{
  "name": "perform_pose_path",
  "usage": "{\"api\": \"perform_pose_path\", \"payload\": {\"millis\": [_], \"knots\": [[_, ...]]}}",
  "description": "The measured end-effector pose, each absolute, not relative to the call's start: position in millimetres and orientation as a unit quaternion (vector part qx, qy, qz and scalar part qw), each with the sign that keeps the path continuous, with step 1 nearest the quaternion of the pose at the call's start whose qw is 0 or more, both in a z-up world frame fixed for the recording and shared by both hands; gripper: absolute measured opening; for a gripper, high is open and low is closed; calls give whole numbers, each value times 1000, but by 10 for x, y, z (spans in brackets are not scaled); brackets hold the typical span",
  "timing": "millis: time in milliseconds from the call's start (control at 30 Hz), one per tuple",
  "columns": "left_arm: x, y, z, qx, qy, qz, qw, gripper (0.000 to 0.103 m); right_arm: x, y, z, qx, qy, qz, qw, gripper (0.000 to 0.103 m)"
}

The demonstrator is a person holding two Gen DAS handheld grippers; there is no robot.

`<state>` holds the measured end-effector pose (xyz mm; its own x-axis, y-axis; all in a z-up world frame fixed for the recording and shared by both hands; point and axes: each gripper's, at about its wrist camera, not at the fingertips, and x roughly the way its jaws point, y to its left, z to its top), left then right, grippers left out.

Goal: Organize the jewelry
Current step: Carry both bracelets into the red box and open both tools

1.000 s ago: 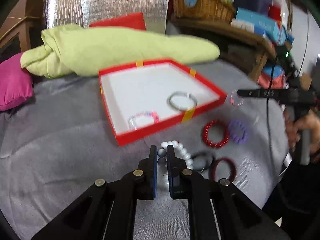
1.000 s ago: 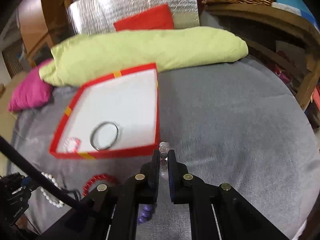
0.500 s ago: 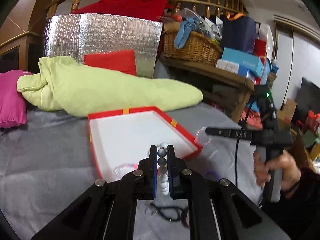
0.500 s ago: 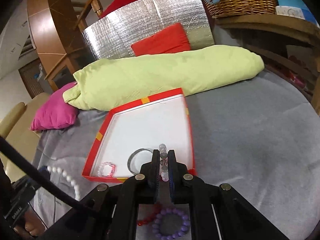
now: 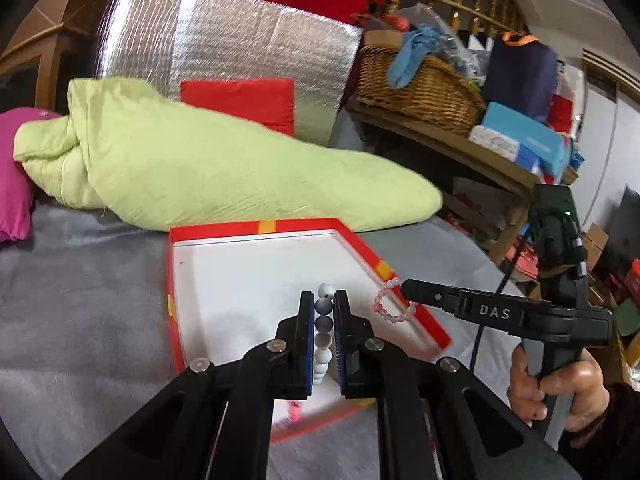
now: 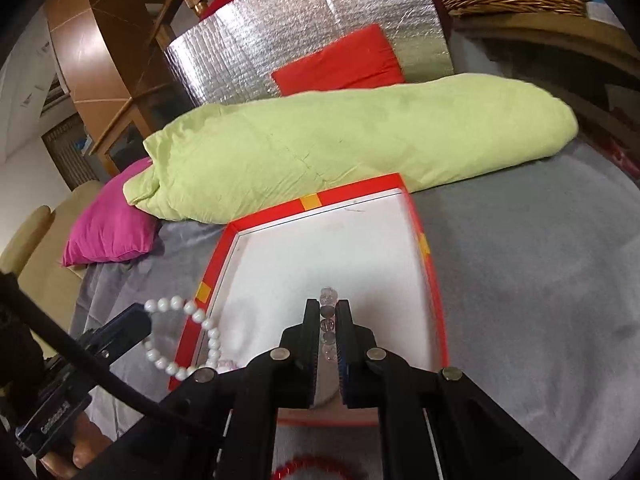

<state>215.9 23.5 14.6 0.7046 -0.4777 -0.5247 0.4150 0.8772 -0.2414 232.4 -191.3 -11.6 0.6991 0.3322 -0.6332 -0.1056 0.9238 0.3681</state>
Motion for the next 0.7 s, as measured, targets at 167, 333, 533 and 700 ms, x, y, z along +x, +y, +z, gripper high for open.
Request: {"api": "perform_pose_path", "payload": {"millis": [167,333,533,700], "knots": [[2406,276,2,-54,320,-226,918,10,2642,-1761,-295,161,396,133,894,9],[2542,318,-42,-58,325,-223,917,10,2814,-1560,-359,168,409,157,883,9],[2614,296,-122,-42,340,-206,917,10,2900,-1455,-403,162,411,148,885,10],[2594,258,-150,-12,345,-182,921,10,2878,-1575,-381,160,404,123,892,12]]}}
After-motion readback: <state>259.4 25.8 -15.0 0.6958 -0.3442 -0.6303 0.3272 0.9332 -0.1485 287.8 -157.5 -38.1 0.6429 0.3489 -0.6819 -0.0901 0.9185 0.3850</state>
